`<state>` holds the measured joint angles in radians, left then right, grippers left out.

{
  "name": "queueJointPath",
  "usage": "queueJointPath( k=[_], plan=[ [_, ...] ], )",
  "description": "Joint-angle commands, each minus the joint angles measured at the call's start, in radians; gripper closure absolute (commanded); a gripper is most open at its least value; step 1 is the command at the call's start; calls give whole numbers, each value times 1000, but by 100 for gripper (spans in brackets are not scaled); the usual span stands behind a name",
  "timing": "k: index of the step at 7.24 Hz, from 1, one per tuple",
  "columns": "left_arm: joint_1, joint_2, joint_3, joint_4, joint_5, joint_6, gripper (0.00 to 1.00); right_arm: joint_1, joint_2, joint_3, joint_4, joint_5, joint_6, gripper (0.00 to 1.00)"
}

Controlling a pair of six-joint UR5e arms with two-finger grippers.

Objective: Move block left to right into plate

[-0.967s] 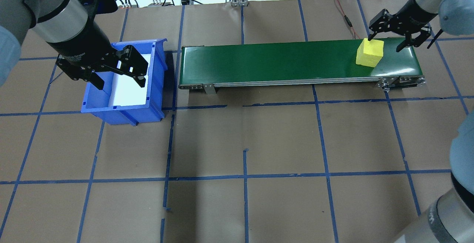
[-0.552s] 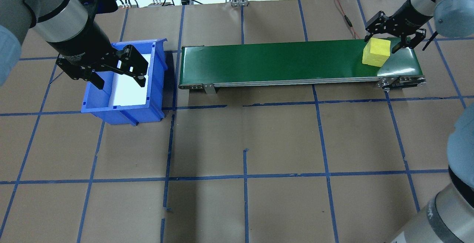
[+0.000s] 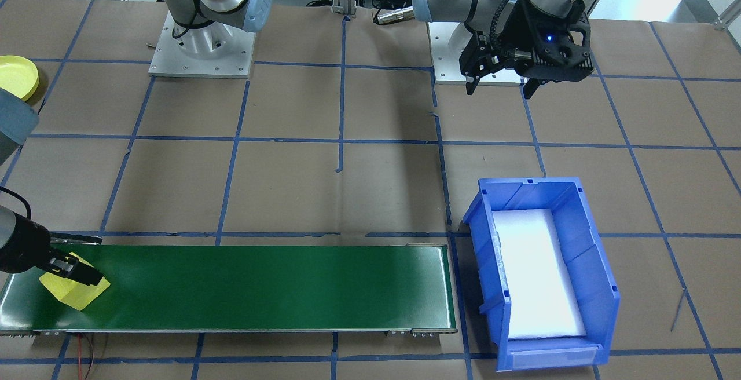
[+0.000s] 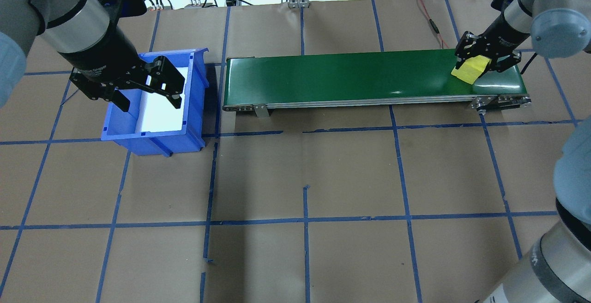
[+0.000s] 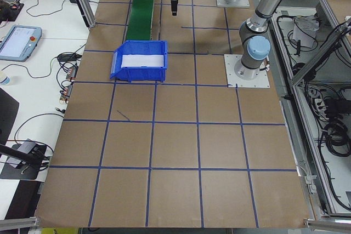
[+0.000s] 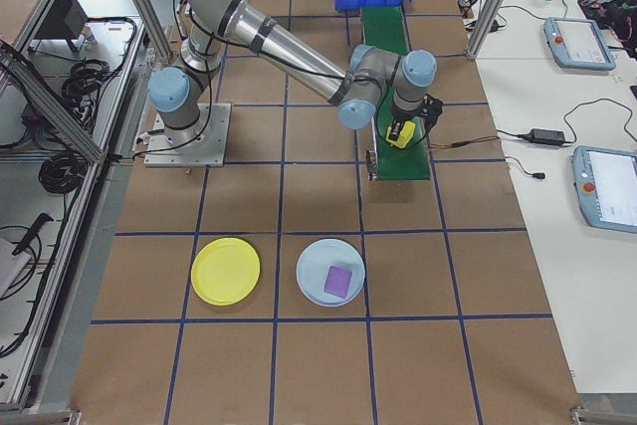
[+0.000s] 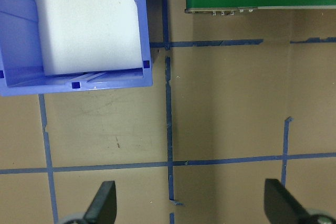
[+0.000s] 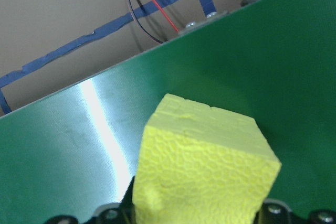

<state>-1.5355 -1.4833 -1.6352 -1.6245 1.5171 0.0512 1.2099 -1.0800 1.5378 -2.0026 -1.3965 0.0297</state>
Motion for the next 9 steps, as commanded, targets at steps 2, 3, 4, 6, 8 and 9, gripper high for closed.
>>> queueJointPath(
  k=[2,3,4,6,8,9],
  plan=[
    [0,0,0,0,0,1,0,-16,-64,7,27,-114,-28,71],
    [0,0,0,0,0,-1,0,-60,-128,19,136,-145,-93,71],
    [0,0,0,0,0,-1,0,-138,-167,53,157,-148,-220,70],
    [0,0,2,0,-2,-1,0,-400,-219,184,154,-150,-486,72],
    [0,0,2,0,-2,-4,0,-687,-228,266,142,-190,-694,74],
    [0,0,2,0,-2,-4,0,-857,-229,281,139,-194,-797,76]
  ],
)
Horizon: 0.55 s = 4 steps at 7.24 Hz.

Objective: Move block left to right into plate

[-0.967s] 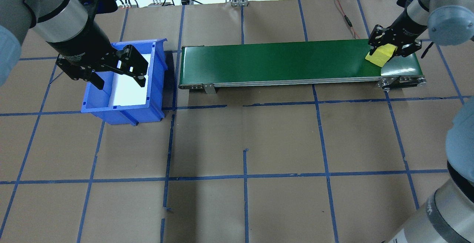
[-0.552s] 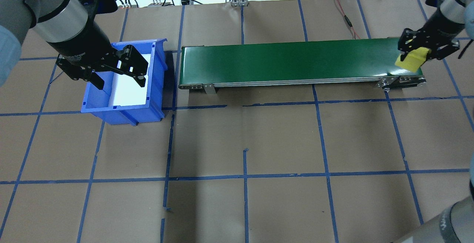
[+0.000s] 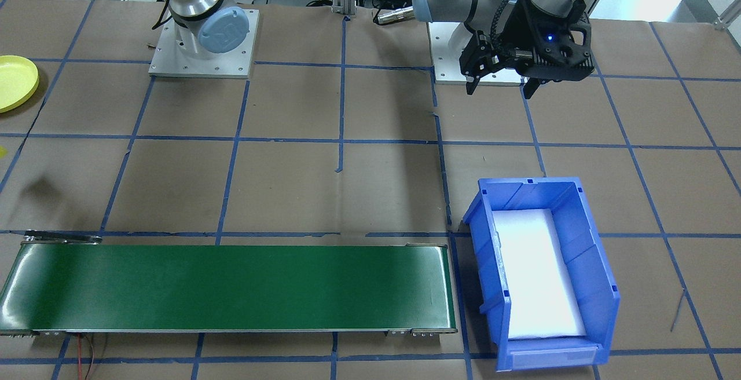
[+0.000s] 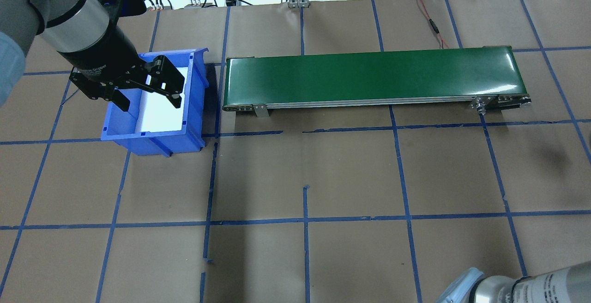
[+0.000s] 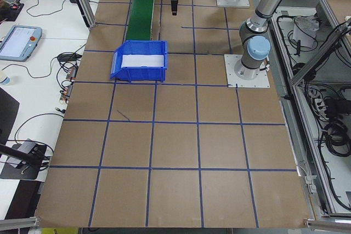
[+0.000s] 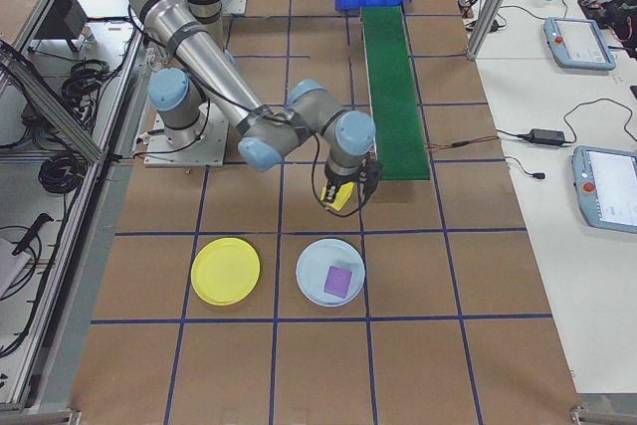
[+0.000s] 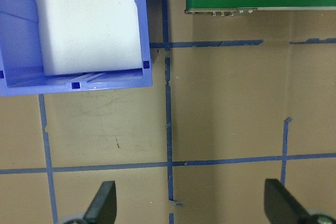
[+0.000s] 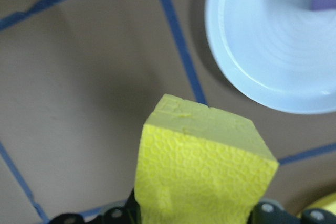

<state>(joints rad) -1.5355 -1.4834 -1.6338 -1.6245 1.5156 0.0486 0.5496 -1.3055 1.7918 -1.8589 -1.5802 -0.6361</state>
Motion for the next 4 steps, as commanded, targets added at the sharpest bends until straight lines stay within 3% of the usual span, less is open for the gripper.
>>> queueJointPath(
  k=[1,3,4],
  plan=[
    [0,0,0,0,0,0,0,-335,-2,47,-9,-9,-234,77],
    [0,0,0,0,0,-1,0,-459,-3,119,-127,-11,-342,77],
    [0,0,0,0,0,0,0,-461,-3,120,-137,-12,-344,74]
  ],
)
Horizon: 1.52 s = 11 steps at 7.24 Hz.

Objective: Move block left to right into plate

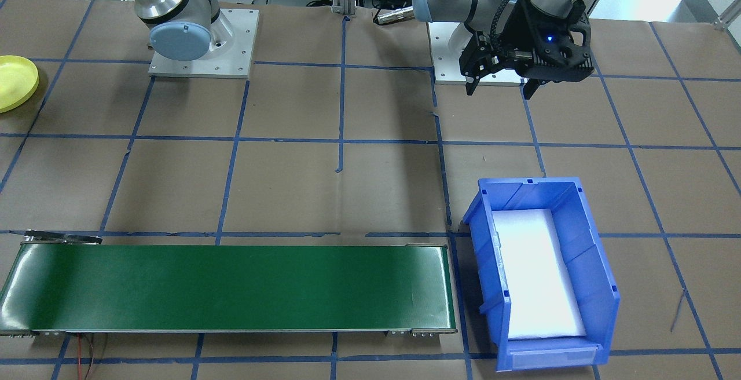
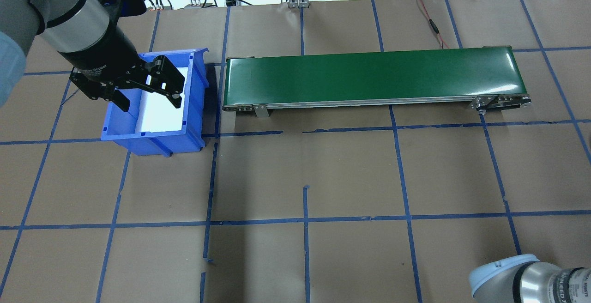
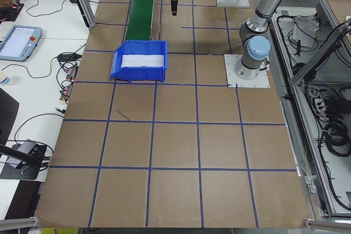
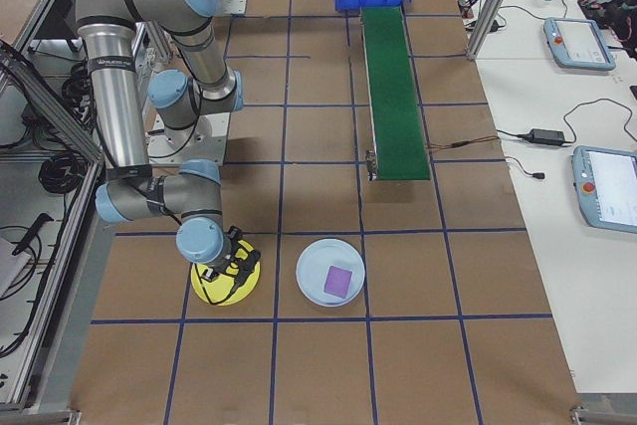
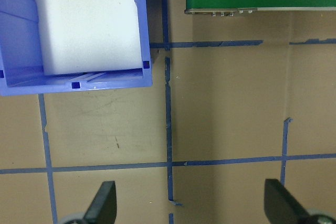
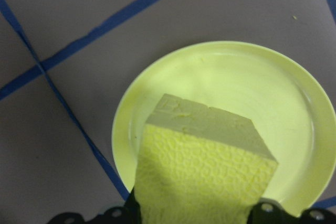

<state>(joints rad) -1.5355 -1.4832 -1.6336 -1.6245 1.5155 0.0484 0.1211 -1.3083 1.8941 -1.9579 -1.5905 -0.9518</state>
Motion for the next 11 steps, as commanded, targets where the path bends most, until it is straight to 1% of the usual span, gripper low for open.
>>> queueJointPath(
  k=[1,2,3,4,5,8,9,10,11],
  plan=[
    [0,0,0,0,0,1,0,-31,0,13,-42,3,-30,62],
    [0,0,0,0,-1,1,0,-31,-2,14,-44,1,-30,59],
    [0,0,0,0,0,1,0,-31,-2,14,-45,15,-28,50],
    [0,0,0,0,-1,1,0,-29,-2,17,-46,39,-27,14],
    [0,0,0,0,-2,2,0,-31,4,19,-44,53,-28,3],
    [0,0,-3,0,-2,2,0,-29,14,20,-44,53,-28,2],
    [0,0,-2,0,-2,2,0,-29,11,17,-44,50,-30,1],
    [2,1,-3,-2,0,5,0,-20,6,13,-30,50,-30,0],
    [0,0,-3,-2,0,2,0,32,-14,0,-18,43,-30,0]
  ],
)
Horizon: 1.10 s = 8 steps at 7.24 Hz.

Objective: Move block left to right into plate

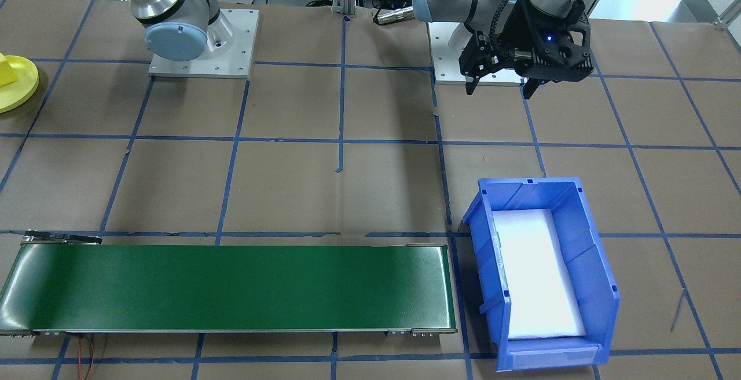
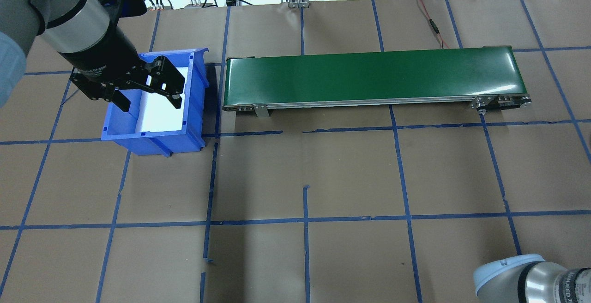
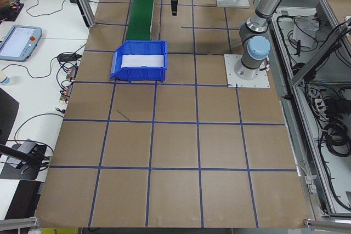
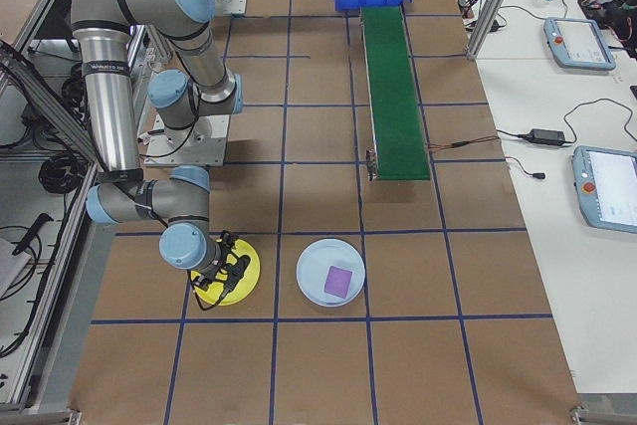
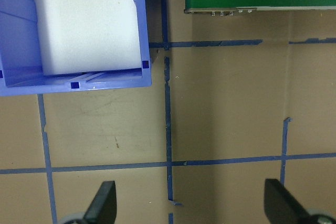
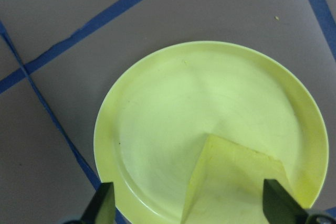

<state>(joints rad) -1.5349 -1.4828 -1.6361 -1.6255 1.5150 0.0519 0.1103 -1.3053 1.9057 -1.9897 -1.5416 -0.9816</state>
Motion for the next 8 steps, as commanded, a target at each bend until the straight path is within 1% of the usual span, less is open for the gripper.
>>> queueJointPath(
  k=[1,2,3,4,5,6,7,8],
  plan=[
    [1,-1,-1,-1,1,0,0,140,-56,-74,78,-9,12,0],
    [1,-1,-2,-1,1,0,0,246,-113,-156,159,-11,38,0],
    [1,-1,-1,1,1,-1,0,343,-174,-231,251,-11,123,0],
    [1,-1,-1,-1,1,-3,0,420,-217,-270,297,-12,200,0],
    [1,-1,-1,1,-1,-1,0,495,-268,-286,317,-14,275,0],
    [1,-1,-1,1,-1,-1,0,561,-329,-286,350,-18,299,0],
    [1,-1,-1,1,1,-1,0,592,-359,-286,370,-2,294,0],
    [1,-1,-1,1,1,-3,0,592,-359,-289,380,0,294,0]
  ],
)
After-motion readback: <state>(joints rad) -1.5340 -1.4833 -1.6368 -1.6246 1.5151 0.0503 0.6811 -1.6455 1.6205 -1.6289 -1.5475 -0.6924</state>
